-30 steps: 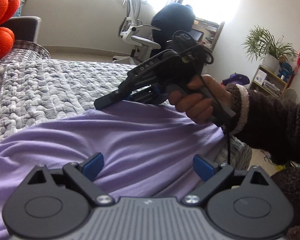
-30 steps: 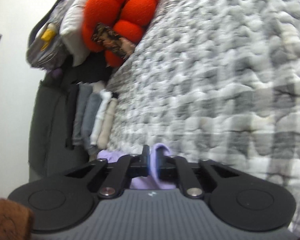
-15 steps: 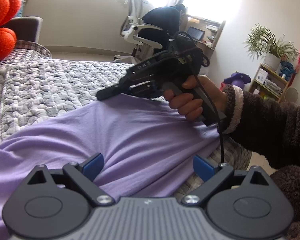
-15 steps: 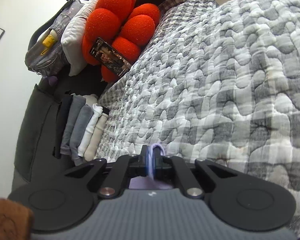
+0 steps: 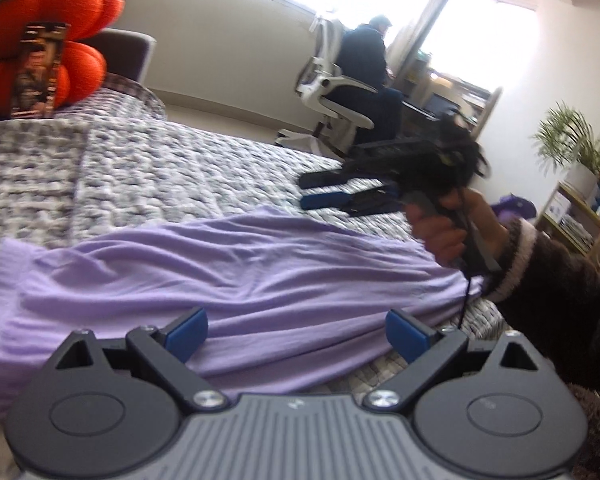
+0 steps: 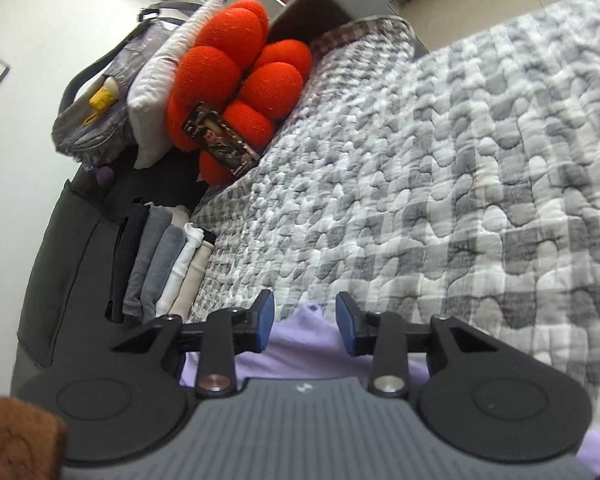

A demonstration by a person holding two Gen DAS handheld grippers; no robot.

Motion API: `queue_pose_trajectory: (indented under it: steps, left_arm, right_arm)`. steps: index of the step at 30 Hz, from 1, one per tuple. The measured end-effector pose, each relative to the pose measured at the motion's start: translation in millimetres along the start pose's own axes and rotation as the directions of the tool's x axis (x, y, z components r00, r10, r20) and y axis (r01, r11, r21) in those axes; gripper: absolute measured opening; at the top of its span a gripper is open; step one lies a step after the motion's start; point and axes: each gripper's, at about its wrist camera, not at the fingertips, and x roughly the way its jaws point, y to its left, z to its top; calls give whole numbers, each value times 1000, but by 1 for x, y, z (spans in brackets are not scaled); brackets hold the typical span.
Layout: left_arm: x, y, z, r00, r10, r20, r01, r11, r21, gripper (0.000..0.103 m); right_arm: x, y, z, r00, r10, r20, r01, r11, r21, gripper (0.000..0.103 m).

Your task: Fold clothes

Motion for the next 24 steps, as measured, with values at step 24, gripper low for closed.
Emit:
queue_pose_trajectory:
  steps: [24]
  left_arm:
    - [-74, 66, -20, 928, 365, 73, -283, 821, -496, 57]
  right_arm:
    - [2, 95, -132, 989, -126, -73, 52, 778, -627, 31]
